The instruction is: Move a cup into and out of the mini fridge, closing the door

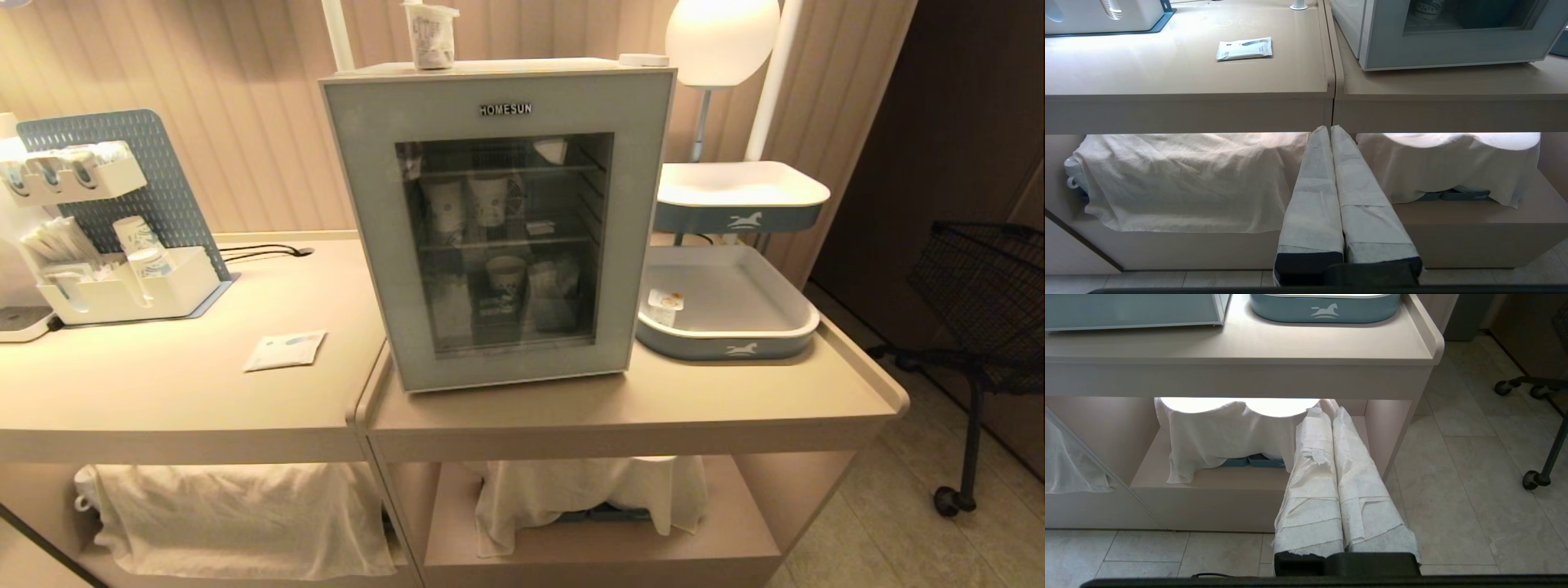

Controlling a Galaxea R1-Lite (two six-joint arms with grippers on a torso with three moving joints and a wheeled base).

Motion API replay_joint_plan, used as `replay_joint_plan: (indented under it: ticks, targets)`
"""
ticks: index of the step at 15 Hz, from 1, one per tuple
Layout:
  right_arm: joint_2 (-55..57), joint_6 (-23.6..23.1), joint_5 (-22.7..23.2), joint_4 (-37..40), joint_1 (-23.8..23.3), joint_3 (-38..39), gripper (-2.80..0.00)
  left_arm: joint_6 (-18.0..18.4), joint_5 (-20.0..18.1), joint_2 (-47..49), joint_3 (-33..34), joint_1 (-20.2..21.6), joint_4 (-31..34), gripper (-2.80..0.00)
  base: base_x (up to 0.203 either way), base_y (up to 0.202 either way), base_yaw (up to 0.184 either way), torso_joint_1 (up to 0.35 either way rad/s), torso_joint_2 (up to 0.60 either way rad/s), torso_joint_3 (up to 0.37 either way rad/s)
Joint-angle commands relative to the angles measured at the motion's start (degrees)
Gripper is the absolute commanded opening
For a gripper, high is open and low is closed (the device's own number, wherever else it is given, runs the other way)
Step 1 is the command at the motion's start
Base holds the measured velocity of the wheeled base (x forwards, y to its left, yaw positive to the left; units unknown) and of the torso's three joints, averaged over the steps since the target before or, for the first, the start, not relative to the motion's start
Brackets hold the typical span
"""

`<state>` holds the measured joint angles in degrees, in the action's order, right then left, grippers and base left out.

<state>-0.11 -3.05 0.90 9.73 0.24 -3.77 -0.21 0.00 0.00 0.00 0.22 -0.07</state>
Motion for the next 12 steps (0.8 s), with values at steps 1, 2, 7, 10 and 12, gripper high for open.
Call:
replay_joint_plan:
  ticks: [1, 2, 7, 10, 12]
  targets:
    - [0.2, 0.0, 0.0, 0.1, 0.0, 0.0, -2.80, -0.1, 0.0, 0.1, 0.0, 0.0, 0.0, -2.80, 0.000, 0.000, 0.000, 0.000, 0.00, 0.000]
    - [0.2, 0.4, 0.0, 0.1, 0.0, 0.0, -2.80, -0.1, 0.0, 0.1, 0.0, 0.0, 0.0, -2.80, 0.000, 0.000, 0.000, 0.000, 0.00, 0.000]
    - [0.2, 1.0, 0.0, -0.1, 0.0, 0.1, -2.80, -0.1, 0.0, 0.1, 0.0, 0.0, 0.0, -2.80, 0.000, 0.000, 0.000, 0.000, 0.00, 0.000]
    - [0.2, 1.0, 0.0, -0.1, 0.0, 0.0, -2.80, -0.1, 0.0, 0.1, 0.0, 0.0, 0.0, -2.80, 0.000, 0.000, 0.000, 0.000, 0.00, 0.000]
    - [0.2, 1.0, 0.0, -0.1, 0.0, 0.0, -2.80, -0.1, 0.0, 0.1, 0.0, 0.0, 0.0, -2.80, 0.000, 0.000, 0.000, 0.000, 0.00, 0.000]
